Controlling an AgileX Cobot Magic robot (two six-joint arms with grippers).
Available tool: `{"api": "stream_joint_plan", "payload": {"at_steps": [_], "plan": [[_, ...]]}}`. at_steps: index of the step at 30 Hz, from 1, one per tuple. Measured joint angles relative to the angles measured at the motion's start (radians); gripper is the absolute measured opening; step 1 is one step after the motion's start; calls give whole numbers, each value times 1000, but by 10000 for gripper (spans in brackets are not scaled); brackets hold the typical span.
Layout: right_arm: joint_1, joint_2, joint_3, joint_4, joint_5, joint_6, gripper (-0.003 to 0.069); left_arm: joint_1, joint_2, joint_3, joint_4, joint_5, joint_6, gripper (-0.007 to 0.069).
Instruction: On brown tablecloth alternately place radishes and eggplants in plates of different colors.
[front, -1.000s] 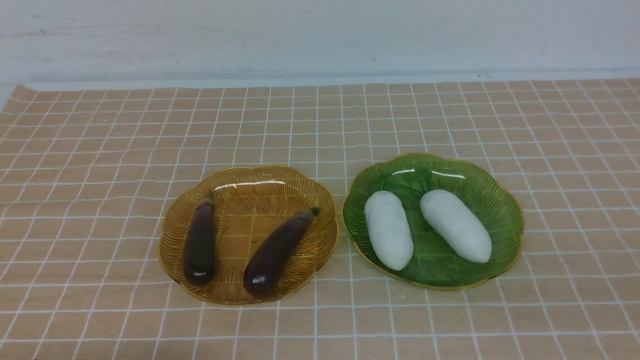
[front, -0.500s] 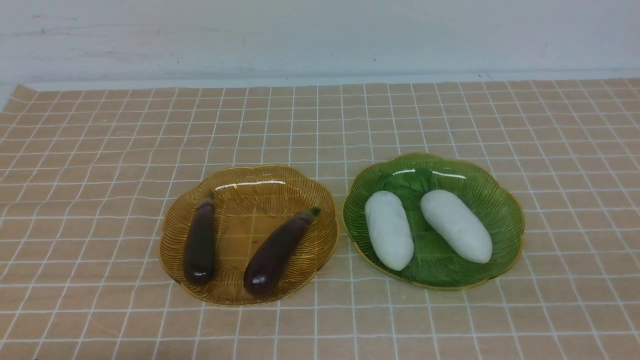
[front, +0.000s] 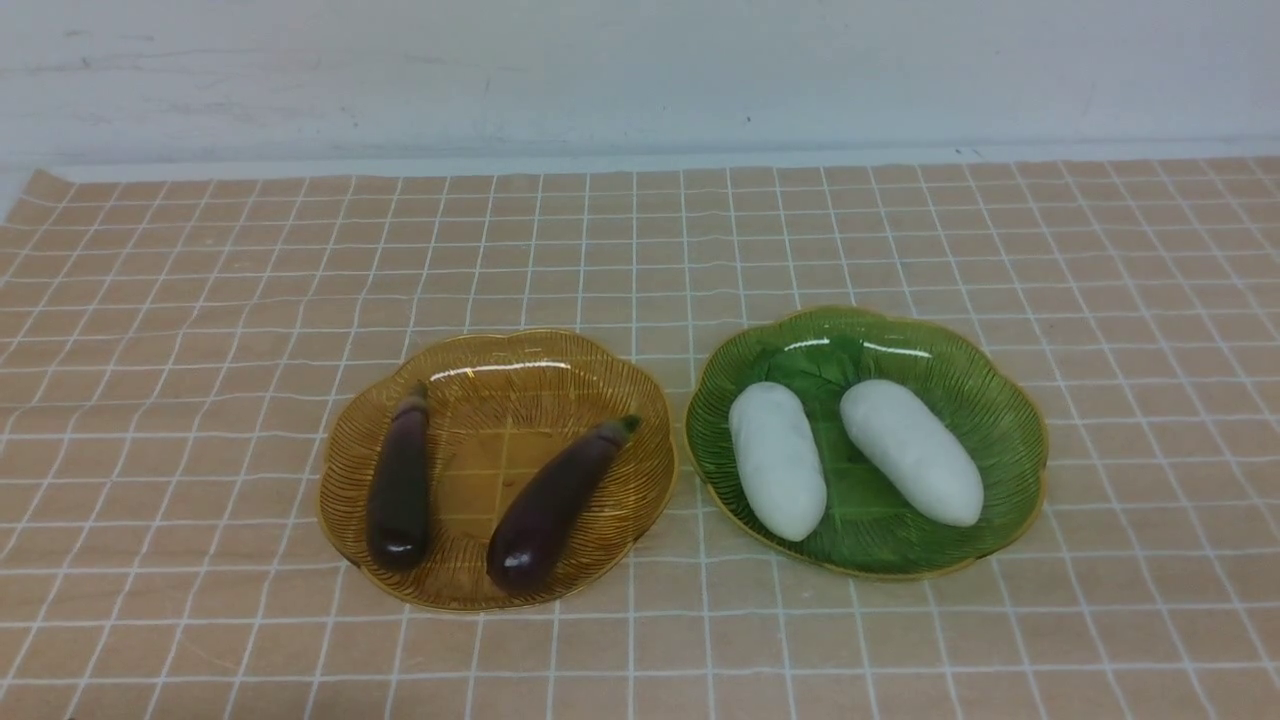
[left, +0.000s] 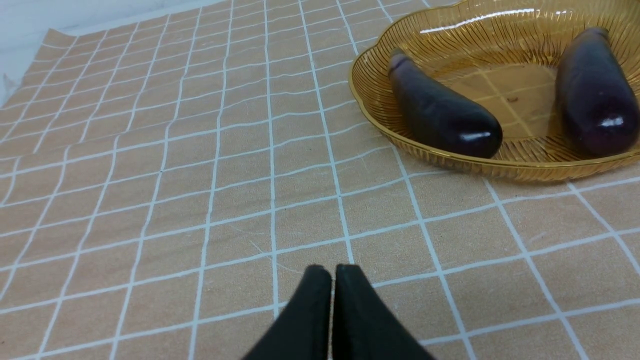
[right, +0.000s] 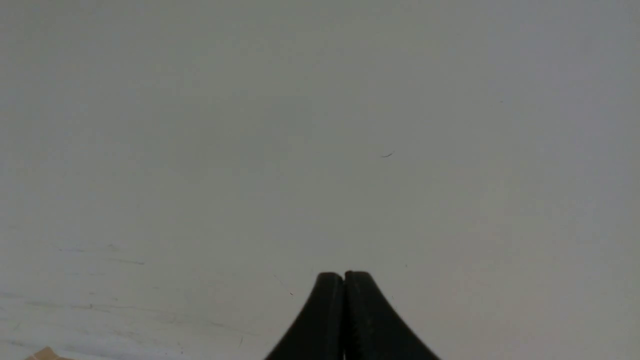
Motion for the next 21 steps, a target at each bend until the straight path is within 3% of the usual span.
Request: {"api": "stream_joint_plan", "payload": {"at_steps": [4, 10, 13, 21], "plan": [[-63, -44, 45, 4, 66, -5, -15, 0, -1, 0, 0, 0, 0, -3], [-317, -86, 298, -5, 138, -21, -15, 0, -1, 0, 0, 0, 0, -3], [-385, -89, 368, -2, 212, -13, -15, 0, -1, 0, -1, 0, 0, -3], [-398, -89, 370, -1, 251, -11, -15, 0, -1, 0, -1, 1, 0, -3]]}}
